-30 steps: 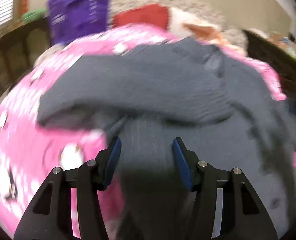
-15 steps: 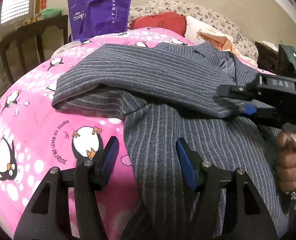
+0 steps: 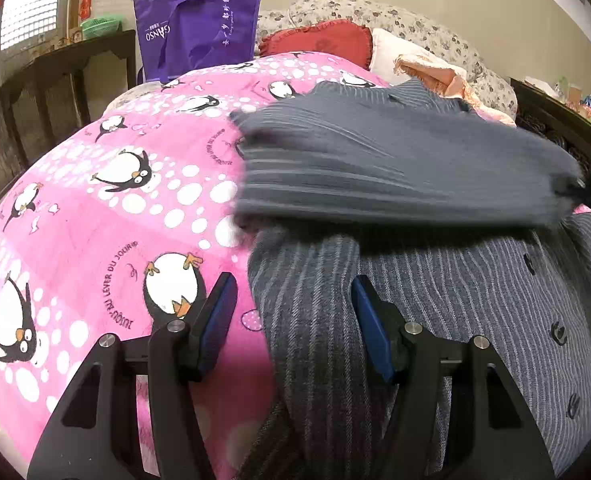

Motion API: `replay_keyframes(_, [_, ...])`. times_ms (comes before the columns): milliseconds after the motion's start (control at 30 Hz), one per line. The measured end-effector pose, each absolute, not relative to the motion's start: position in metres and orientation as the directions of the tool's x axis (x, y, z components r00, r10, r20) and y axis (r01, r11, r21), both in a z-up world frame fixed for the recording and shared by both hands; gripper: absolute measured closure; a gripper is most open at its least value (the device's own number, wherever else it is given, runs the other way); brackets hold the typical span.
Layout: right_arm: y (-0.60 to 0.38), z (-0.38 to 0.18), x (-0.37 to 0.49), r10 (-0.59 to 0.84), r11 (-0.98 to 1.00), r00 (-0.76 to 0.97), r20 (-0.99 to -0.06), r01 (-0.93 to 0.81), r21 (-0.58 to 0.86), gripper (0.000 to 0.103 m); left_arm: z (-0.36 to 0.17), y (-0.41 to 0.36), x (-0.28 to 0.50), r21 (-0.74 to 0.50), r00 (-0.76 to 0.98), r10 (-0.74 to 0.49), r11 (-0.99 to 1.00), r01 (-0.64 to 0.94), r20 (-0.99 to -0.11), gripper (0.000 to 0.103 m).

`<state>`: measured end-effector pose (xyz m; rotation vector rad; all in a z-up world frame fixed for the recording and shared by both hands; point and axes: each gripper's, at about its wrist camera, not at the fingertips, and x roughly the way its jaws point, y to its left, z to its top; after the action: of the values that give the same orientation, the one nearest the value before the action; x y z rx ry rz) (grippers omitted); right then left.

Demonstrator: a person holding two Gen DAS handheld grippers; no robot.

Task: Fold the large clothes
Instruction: 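Grasp the cuff of the other sleeve with the right tool, then fold the held sleeve across the jacket front and open the right tool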

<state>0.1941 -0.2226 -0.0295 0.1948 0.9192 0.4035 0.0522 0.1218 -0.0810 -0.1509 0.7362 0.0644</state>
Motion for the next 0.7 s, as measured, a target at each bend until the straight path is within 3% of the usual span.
replay_keyframes(167, [-0.285,-0.041,0.180,0.330,0.944,0.518,-0.789,-0.176,0.279,0.094,-0.081,0.122,0.053,-0.113,0.737,0.004,0.988,-0.109,-0.676,0.042])
replay_keyframes(433, [-0.300,-0.071,0.163,0.290,0.956,0.487,-0.824,-0.111,0.270,0.094,-0.075,0.123,0.058,-0.121,0.701,-0.020,0.988,-0.096,-0.713,0.037])
replay_keyframes(567, [-0.316,-0.057,0.158,0.284,0.955,0.535,-0.796,-0.089,0.282,0.092,-0.035,0.135,0.044,-0.151,0.766,0.002,0.980,-0.129,-0.642,0.037])
replay_keyframes(600, [-0.319,-0.047,0.153,0.277,0.957,0.563,-0.779,-0.089,0.276,0.085,-0.023,0.135,0.046,-0.150,0.781,0.004,0.981,-0.126,-0.625,0.037])
replay_keyframes(633, [-0.323,-0.038,0.146,0.249,0.964,0.595,-0.764,-0.081,0.252,0.070,-0.015,0.134,0.050,-0.145,0.786,0.002,0.983,-0.116,-0.618,0.037])
replay_keyframes(700, [-0.325,-0.021,0.133,0.164,0.982,0.665,-0.729,-0.042,0.183,0.060,0.001,0.123,0.068,-0.122,0.792,-0.020,0.990,-0.069,-0.610,0.037])
